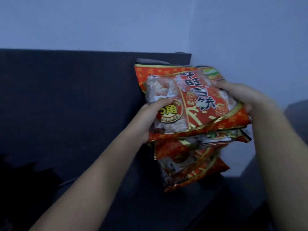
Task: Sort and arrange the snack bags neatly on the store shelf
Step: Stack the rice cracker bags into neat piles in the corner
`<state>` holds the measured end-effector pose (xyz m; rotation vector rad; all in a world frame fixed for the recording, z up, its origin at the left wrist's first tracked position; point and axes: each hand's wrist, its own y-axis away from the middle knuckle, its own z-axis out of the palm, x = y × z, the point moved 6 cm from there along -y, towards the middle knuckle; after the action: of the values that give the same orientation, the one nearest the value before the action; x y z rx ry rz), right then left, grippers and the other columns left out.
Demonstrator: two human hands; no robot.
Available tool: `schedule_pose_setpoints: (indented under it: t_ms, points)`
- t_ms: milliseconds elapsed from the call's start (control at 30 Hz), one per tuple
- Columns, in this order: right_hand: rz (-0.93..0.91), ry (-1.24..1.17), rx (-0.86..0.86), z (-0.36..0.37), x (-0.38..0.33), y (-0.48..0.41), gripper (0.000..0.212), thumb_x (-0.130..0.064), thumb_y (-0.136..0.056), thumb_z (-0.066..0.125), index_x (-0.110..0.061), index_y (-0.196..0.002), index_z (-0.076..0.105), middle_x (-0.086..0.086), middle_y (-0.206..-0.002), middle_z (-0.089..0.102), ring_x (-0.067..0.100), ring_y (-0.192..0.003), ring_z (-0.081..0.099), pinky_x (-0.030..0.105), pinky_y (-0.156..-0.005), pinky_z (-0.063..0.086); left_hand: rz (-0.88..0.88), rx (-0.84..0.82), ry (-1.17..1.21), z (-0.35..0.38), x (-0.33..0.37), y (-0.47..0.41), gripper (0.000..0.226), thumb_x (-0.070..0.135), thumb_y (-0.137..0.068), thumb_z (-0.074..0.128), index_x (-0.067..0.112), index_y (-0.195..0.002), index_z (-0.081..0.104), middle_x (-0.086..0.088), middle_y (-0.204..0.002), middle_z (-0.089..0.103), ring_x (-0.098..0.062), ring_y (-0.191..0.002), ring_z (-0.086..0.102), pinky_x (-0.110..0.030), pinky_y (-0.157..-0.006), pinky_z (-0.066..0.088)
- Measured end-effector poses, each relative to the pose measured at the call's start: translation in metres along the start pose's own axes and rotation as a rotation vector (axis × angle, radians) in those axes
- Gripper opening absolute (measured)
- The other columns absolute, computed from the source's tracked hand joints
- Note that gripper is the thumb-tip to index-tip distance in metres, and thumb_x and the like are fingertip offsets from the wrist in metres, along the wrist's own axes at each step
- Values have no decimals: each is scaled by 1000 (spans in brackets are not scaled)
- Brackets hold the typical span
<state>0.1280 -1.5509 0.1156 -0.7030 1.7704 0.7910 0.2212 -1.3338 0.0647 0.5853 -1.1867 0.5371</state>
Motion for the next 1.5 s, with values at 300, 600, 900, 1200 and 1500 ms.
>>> schedule_pose_setpoints:
  t_ms: [300,600,900,1200,1500]
  points:
    - [-6,-7,82,-32,51,-44,34,-41,-85,65,-9,-95,66,12,-89,73,25,-72,69,39,-83,56,-58,-1,-105,26,-39,-69,27,37,-84,65,18,-102,67,-3,-83,76,-18,-72,72,-31,-66,53]
    - [-52,-28,152,-31,47,-46,27,-33,-84,68,-7,-92,64,8,-74,71,18,-55,67,26,-58,56,-16,136,-78,18,-33,-78,29,28,-82,69,13,-106,62,-2,-66,72,-14,-52,67,-18,-43,48]
    - [-243,-268,20,3,-18,5,17,-23,-89,61,-6,-94,62,8,-79,73,19,-64,70,30,-61,58,298,103,-172,-7,26,1,78,60,-58,78,42,-127,44,5,-117,67,-20,-101,67,-46,-90,52]
    - [-217,-224,-351,159,-29,40,19,-24,-88,63,-8,-99,63,9,-95,73,22,-81,71,35,-77,56,419,424,-198,-128,23,118,52,35,-66,75,27,-115,59,2,-100,74,-18,-85,72,-36,-72,56]
    - [-146,-350,-278,281,77,37,34,-33,-80,71,-13,-107,65,10,-102,72,26,-91,70,43,-87,53,306,759,-117,-224,-93,139,62,9,-71,81,13,-121,46,-8,-113,64,-24,-97,65,-45,-85,54]
